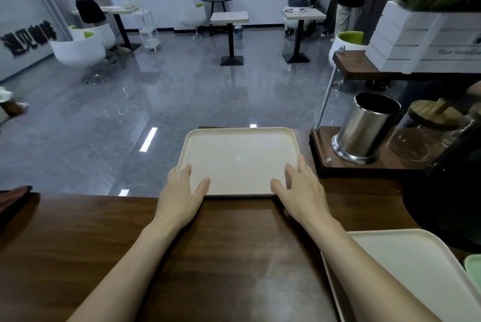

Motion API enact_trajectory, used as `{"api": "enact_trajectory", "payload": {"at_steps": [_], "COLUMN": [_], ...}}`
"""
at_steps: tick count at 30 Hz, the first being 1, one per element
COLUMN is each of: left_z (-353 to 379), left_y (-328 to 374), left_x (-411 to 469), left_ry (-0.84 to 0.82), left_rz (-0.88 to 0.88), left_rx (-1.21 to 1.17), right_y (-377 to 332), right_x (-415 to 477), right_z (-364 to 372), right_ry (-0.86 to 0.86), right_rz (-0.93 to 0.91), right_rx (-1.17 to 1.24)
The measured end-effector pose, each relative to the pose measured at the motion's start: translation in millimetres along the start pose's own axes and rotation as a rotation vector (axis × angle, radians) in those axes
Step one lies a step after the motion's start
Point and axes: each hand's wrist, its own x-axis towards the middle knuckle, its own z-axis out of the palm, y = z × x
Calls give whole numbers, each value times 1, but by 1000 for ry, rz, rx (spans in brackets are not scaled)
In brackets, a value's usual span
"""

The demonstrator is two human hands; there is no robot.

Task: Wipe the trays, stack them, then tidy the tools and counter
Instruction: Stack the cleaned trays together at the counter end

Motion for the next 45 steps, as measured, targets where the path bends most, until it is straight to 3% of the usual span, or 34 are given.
{"api": "enact_trajectory", "payload": {"at_steps": [9, 12, 15, 18, 23, 28, 34, 39, 42, 45], "left_z": [17, 17, 15, 22, 68, 110, 122, 116, 104, 91], "left_y": [-3, -6, -3, 20, 77, 132, 152, 139, 128, 114], "left_x": [9, 9, 0, -42, -174, -270, -289, -286, -291, -296], "left_ry": [71, 90, 230, 355, 128, -133, -28, 77, 139, 144], "left_rz": [37, 72, 197, 289, 450, 372, 207, 52, -120, -155], "left_rx": [43, 35, 62, 32, -59, -66, 102, 150, 130, 145], "right_y": [8, 7, 5, 22, 101, 162, 174, 163, 137, 123], "right_x": [3, 5, -20, -82, -197, -256, -295, -313, -318, -315], "right_z": [9, -4, -41, -85, -137, -158, -156, -140, -136, -127], "right_ry": [-27, -133, -195, -144, -134, -118, -52, -336, -337, -400], "right_rz": [-17, -30, -103, -165, -61, -90, -234, -242, -253, -201], "right_rx": [4, 22, 65, 172, 174, 110, 89, -78, -126, -141]}}
